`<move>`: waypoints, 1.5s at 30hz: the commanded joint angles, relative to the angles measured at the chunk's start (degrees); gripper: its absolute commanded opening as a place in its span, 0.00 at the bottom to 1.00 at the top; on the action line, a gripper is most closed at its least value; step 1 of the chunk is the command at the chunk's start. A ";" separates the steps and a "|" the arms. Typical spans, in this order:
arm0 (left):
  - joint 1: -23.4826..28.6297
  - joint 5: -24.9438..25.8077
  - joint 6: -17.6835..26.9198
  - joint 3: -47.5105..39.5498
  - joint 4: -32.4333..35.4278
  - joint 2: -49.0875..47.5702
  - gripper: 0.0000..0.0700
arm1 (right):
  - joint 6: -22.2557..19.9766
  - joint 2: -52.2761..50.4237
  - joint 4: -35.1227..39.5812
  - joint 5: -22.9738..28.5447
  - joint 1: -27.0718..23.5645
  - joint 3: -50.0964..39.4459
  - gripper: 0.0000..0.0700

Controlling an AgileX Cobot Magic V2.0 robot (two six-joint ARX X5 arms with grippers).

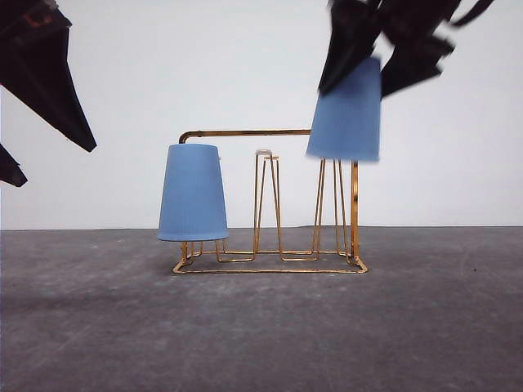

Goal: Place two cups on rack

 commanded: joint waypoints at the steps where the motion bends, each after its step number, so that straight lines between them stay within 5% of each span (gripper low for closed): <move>1: -0.11 -0.11 -0.08 0.46 0.59 0.42 0.73 | 0.20 2.65 1.63 0.18 0.63 0.94 0.53; 9: -0.14 -0.09 -2.36 0.44 0.58 0.42 0.73 | 0.45 10.59 3.72 0.22 0.70 0.94 0.54; 19: -0.15 -0.07 -2.60 0.46 0.50 0.42 0.73 | 2.06 11.87 2.16 1.27 0.66 1.40 0.83; 28: 0.35 -0.09 -2.45 0.55 0.51 -0.66 0.72 | 1.97 9.03 -23.06 1.19 0.04 12.14 0.83; 33: 3.29 -0.10 -0.40 0.55 -1.58 -3.28 0.72 | 0.44 4.16 -29.73 1.13 -0.10 11.10 0.78; 45: 12.60 4.60 6.80 -0.11 -8.16 -10.56 0.72 | 2.90 -22.84 -11.21 -1.84 -0.73 -18.54 0.77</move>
